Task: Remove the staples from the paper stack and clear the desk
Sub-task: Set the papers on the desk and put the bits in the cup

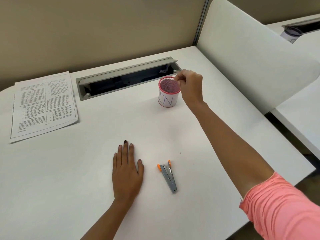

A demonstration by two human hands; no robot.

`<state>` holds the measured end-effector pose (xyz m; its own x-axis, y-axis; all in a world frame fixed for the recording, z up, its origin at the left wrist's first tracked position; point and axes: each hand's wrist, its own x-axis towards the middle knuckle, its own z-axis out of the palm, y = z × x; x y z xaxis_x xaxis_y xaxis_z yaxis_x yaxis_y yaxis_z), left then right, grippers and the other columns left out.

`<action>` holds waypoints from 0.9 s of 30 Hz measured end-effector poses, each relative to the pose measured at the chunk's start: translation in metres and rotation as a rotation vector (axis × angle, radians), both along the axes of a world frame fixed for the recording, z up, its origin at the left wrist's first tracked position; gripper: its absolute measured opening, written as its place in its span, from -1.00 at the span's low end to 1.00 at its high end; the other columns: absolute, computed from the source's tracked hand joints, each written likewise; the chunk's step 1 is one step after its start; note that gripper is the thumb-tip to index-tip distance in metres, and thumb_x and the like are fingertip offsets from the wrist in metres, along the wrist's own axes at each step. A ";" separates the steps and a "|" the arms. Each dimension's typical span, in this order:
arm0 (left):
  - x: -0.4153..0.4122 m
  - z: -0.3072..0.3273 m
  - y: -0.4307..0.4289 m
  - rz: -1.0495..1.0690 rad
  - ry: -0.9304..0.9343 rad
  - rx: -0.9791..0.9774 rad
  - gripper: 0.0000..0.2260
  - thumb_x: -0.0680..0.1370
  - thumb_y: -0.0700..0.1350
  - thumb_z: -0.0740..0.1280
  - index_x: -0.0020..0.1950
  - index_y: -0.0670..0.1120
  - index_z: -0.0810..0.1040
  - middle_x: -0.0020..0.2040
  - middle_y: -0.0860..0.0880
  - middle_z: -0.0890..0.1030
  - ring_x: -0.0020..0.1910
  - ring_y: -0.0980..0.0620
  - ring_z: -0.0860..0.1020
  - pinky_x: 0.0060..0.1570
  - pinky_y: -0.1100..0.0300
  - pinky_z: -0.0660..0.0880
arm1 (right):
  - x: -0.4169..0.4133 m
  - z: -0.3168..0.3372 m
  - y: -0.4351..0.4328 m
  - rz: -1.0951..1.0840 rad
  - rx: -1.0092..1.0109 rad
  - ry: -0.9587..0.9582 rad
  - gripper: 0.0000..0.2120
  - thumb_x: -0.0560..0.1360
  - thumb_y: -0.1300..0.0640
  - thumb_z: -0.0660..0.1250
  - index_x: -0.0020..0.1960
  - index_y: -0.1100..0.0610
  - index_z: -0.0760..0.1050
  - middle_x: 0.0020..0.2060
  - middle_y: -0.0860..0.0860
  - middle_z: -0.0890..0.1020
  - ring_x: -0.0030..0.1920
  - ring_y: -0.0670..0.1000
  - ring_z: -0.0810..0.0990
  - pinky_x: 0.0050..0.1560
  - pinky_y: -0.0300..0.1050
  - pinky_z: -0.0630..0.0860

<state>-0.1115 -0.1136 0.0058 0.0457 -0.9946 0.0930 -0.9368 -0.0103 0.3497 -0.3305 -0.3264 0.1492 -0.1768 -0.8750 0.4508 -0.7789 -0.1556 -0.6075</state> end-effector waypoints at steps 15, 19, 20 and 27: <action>-0.001 0.002 0.001 0.000 -0.016 0.004 -0.47 0.58 0.02 0.02 0.53 -0.13 0.20 0.57 -0.07 0.16 0.55 -0.05 0.11 0.51 0.04 0.04 | -0.011 -0.098 0.159 0.477 0.349 0.375 -0.87 0.53 0.03 0.28 0.00 -0.03 0.60 0.01 -0.21 0.61 0.10 -0.26 0.52 0.14 -0.27 0.39; -0.001 0.002 0.000 0.000 -0.024 0.009 -0.47 0.58 0.03 0.01 0.53 -0.13 0.20 0.57 -0.06 0.15 0.55 -0.04 0.10 0.51 0.06 0.02 | -0.037 -0.101 0.183 0.476 0.364 0.324 -0.76 0.56 0.06 0.19 0.08 0.01 0.61 0.06 -0.15 0.62 0.13 -0.17 0.55 0.20 -0.21 0.45; -0.001 0.002 0.000 0.001 -0.022 0.010 -0.47 0.58 0.03 0.01 0.53 -0.13 0.20 0.57 -0.06 0.15 0.55 -0.04 0.10 0.51 0.06 0.02 | -0.044 -0.106 0.188 0.462 0.335 0.304 -0.71 0.55 0.15 0.14 0.10 0.09 0.62 0.07 -0.07 0.63 0.11 -0.11 0.56 0.18 -0.20 0.48; -0.002 0.003 0.000 0.000 -0.008 0.002 -0.47 0.58 0.03 0.01 0.53 -0.12 0.19 0.57 -0.05 0.14 0.55 -0.03 0.09 0.52 0.07 0.01 | -0.051 -0.114 0.236 -0.108 0.291 0.150 -0.60 0.56 0.25 0.06 0.34 0.26 0.43 0.29 0.12 0.52 0.33 0.07 0.44 0.41 -0.15 0.23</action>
